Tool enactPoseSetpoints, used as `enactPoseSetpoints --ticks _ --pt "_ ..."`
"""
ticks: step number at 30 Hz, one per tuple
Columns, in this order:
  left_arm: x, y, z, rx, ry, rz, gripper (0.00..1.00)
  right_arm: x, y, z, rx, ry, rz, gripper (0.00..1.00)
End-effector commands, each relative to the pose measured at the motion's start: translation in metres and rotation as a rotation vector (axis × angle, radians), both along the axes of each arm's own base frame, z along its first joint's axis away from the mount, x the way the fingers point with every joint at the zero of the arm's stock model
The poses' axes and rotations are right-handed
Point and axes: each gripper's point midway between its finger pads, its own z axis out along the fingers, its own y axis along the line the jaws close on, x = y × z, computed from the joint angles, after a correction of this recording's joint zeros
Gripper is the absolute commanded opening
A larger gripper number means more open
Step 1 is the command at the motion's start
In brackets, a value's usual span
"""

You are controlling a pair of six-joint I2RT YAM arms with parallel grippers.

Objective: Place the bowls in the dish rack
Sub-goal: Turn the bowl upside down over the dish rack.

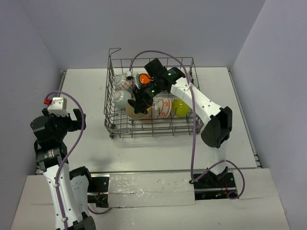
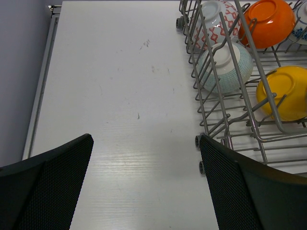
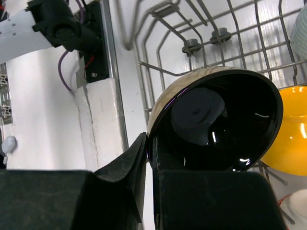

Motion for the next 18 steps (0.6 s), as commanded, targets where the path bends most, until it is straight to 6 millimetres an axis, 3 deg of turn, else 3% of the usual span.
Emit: enactPoseSetpoints --ticks 1,9,18 --pt "0.002 -0.001 0.009 0.011 -0.038 -0.012 0.99 0.012 0.01 0.025 0.101 -0.037 0.01 0.0" --pt "0.001 -0.001 0.009 0.008 -0.04 -0.009 0.99 0.019 0.02 0.022 0.124 0.04 0.001 0.0" --pt "0.001 0.001 0.009 0.004 -0.041 -0.004 0.99 0.008 0.032 0.028 0.204 0.195 0.057 0.0"
